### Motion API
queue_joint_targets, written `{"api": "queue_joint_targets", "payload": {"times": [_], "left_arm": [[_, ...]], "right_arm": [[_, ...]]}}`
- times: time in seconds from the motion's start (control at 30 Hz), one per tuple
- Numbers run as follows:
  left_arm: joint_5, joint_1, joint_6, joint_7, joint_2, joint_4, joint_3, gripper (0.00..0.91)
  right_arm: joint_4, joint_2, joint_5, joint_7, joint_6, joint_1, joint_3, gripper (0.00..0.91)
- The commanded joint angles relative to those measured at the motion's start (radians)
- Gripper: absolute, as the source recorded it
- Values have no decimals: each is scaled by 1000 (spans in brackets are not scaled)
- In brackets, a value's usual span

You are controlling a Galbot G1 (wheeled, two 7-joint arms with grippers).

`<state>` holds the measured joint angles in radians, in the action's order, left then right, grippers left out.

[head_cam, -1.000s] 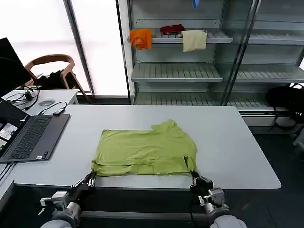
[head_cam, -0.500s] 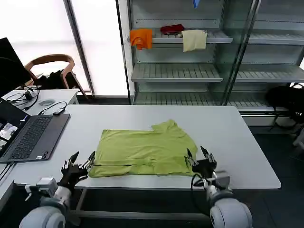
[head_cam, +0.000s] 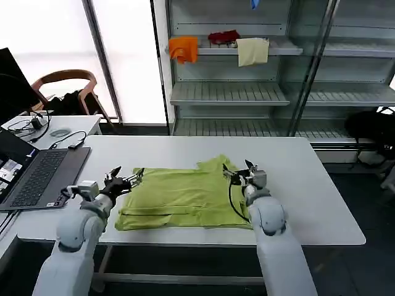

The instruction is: Fold and organize the clothes.

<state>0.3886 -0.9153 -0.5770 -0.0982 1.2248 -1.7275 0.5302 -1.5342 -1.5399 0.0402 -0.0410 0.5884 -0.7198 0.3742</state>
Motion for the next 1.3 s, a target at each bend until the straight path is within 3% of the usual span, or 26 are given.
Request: {"api": "queue_joint_targets", "payload": {"times": [0.03, 0.33, 0.93, 1.17, 1.23, 1.3], "left_arm": [[-53, 181, -4, -51, -27, 268, -82, 907], [-112, 196, -2, -74, -19, 323, -80, 907], [-166, 223, -1, -89, 13, 393, -93, 907], [-140, 220, -1, -92, 9, 403, -77, 806], [-137, 222, -1, -93, 9, 411, -75, 786], [-136, 222, -1, -94, 10, 414, -76, 695]], "right_arm": [[253, -42, -24, -10, -2, 161, -12, 907], [386, -82, -20, 23, -7, 231, -1, 907], [423, -82, -21, 34, -9, 244, 2, 907], [431, -84, -24, 34, -9, 246, 5, 907], [433, -84, -27, 35, -9, 248, 3, 856], [434, -83, -30, 33, -9, 249, 1, 675]]}}
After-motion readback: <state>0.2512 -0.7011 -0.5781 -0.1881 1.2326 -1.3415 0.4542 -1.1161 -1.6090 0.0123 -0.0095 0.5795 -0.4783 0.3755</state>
